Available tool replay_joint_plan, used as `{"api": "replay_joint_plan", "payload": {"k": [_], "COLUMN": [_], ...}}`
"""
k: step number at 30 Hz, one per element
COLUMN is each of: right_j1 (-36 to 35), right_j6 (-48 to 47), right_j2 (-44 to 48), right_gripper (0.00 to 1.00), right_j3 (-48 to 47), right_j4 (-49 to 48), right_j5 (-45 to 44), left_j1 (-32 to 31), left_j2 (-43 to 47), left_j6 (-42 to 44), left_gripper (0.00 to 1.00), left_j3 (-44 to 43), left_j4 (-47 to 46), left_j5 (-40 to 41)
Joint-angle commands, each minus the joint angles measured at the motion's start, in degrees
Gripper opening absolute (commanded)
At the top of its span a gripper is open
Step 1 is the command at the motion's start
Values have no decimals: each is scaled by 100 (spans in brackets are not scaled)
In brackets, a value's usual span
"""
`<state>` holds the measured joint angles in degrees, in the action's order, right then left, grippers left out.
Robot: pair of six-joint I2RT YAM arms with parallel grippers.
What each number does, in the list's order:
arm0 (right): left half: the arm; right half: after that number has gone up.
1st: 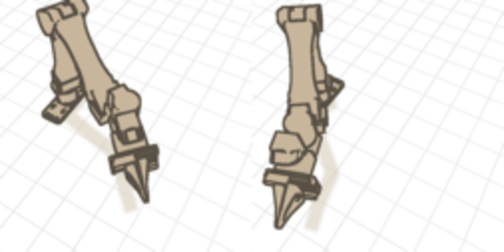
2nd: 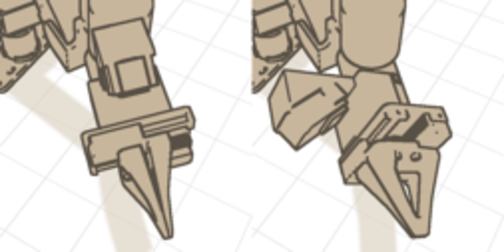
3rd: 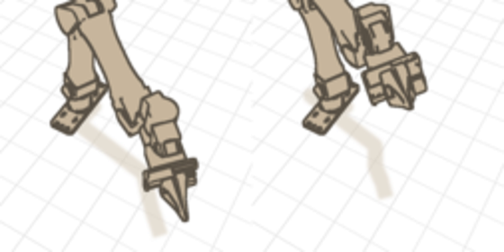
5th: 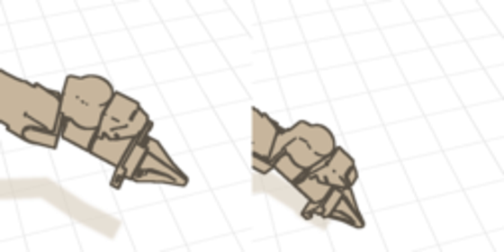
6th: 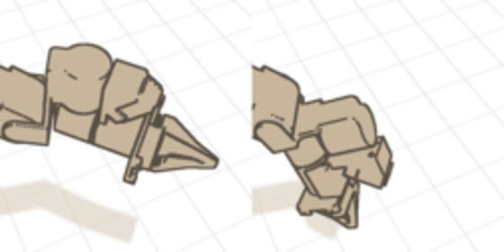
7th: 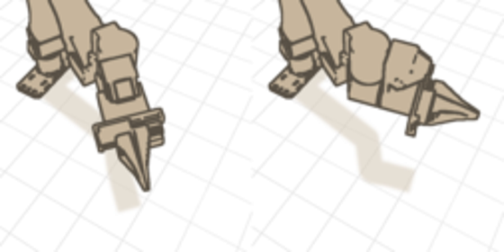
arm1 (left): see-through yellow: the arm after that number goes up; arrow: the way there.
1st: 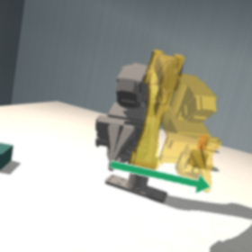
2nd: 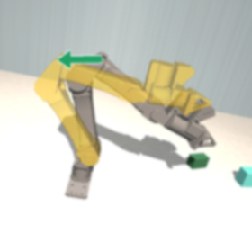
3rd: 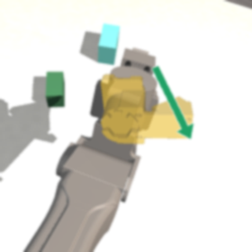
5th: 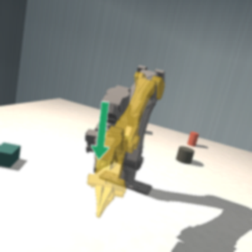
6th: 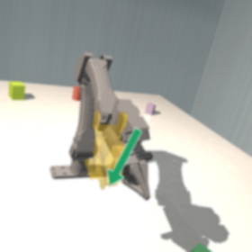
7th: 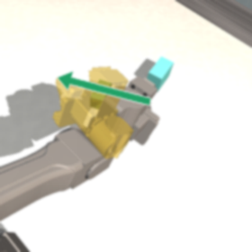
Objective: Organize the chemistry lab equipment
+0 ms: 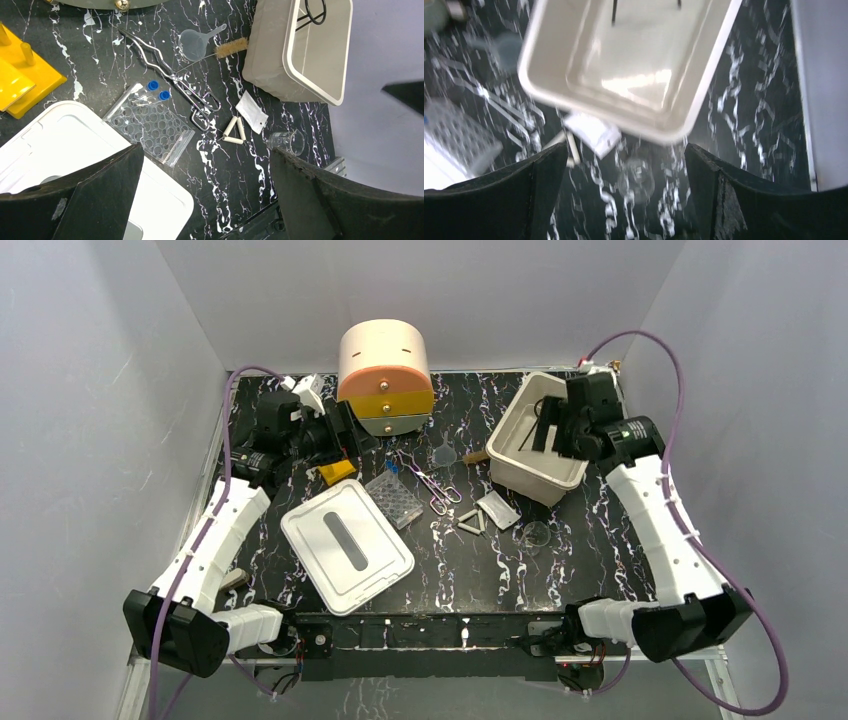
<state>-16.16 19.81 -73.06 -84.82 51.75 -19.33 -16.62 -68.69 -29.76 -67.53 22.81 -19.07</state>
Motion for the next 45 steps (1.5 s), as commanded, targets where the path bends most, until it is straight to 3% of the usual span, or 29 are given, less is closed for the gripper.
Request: {"api": "replay_joint_plan", "payload": {"k": [1, 4, 9, 16, 26, 34, 42, 45], "right_j1": [-348, -483, -502, -510, -545, -568, -572, -572], "right_j6": [830, 1106, 1289, 1455, 1790, 1979, 1921, 1921], "right_j2": [486, 778, 1134, 1362, 1080, 893, 670, 621], "right_gripper": [97, 99, 99, 99, 98, 81, 72, 63], "right_j3": [431, 969, 1830, 3060, 3837, 4122, 4197, 4113], "right_j4": [1871, 2266, 2048, 288, -887, -1062, -1184, -1110], "right_j5": [269, 419, 586, 1206, 749, 312, 255, 325], "left_j1": [-34, -32, -33, -34, -34, -33, -33, -32], "left_j2": [143, 65, 15, -50, -215, -185, -167, -127], "left_j6": [134, 139, 154, 163, 129, 100, 110, 111], "left_gripper": [97, 97, 97, 97, 97, 97, 97, 97], "left_j3": [-108, -135, -136, -179, -292, -186, -152, -141], "left_j4": [141, 125, 36, 2, -22, -49, -50, -50], "left_j5": [139, 205, 174, 107, 64, 22, -4, -11]}}
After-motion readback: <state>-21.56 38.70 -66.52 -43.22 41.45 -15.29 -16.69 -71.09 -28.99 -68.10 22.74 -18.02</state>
